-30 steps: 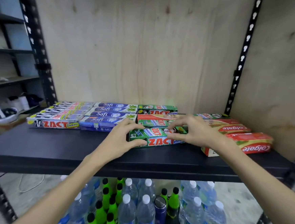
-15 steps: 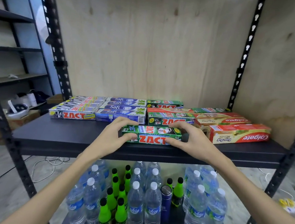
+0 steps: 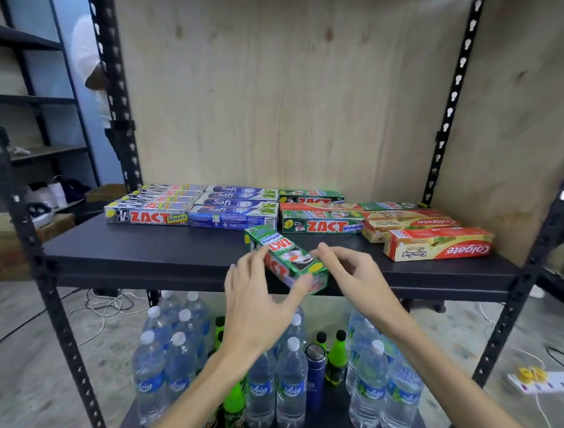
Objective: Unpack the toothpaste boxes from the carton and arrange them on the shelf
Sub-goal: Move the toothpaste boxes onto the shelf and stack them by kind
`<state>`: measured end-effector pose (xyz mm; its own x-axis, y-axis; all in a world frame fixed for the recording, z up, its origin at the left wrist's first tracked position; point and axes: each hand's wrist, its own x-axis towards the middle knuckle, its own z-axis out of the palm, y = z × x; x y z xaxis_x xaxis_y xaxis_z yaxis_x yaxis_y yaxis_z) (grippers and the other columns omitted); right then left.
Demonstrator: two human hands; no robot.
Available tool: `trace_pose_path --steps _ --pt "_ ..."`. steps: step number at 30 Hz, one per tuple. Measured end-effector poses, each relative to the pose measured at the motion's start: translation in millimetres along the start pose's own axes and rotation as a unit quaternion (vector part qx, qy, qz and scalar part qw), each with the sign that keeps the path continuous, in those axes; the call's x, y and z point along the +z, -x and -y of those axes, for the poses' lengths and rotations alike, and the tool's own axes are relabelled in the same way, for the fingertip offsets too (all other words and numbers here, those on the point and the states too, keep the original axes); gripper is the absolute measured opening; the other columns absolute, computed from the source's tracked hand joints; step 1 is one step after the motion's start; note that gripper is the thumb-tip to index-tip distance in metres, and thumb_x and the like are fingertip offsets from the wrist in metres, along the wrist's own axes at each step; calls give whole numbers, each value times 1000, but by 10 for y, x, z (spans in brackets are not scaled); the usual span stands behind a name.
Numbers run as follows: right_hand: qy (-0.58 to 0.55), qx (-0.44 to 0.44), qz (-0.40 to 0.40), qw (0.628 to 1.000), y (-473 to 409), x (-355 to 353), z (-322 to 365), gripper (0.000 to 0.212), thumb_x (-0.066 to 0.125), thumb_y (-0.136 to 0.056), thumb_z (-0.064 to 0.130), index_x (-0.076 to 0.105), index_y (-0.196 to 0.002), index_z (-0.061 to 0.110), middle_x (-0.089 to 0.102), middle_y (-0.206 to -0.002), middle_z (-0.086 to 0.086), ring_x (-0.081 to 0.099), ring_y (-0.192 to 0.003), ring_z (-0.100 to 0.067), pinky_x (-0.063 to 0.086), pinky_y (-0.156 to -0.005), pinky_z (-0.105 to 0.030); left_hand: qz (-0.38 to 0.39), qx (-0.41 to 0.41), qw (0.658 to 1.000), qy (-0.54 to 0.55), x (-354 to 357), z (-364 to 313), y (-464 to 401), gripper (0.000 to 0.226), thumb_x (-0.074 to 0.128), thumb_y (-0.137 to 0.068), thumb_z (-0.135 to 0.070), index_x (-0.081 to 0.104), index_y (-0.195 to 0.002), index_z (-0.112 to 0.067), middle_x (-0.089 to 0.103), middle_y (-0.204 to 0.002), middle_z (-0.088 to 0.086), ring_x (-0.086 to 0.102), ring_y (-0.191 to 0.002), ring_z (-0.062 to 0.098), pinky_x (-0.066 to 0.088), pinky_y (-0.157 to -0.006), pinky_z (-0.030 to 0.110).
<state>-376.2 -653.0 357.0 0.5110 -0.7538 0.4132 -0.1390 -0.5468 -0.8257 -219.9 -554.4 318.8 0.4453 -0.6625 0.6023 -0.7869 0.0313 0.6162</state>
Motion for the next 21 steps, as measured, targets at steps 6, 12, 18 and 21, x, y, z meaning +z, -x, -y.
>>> trace_pose_path --steps 6,12,18,21 --pt "-67 -20 38 997 121 159 58 29 48 -104 11 75 -111 18 76 -105 5 70 -101 -9 52 -91 -23 29 -48 995 84 -182 -2 32 74 66 -67 -78 38 -123 -39 51 -118 -32 34 -119 -3 37 -108 38" --pt "106 -76 26 991 -58 144 -68 31 64 -96 21 62 -125 31 67 -118 17 61 -106 -3 47 -86 -26 143 -52 983 105 -428 324 -286 54 75 -72 -64 45 -113 -45 62 -116 -29 47 -125 14 49 -99 43" --pt "256 6 56 965 -463 -69 -205 85 62 -84 67 26 -155 37 37 -156 1 32 -141 -25 33 -114 -47 236 20 971 22 -766 618 -691 53 58 -76 -72 51 -128 -64 56 -119 -21 34 -125 3 35 -110 41" --pt "244 -4 103 964 -612 -122 -205 85 63 -85 63 27 -156 34 39 -158 6 36 -144 -18 35 -116 -40 259 35 965 5 -770 665 -836 55 58 -82 -74 48 -134 -63 59 -119 -21 46 -120 0 40 -105 37"
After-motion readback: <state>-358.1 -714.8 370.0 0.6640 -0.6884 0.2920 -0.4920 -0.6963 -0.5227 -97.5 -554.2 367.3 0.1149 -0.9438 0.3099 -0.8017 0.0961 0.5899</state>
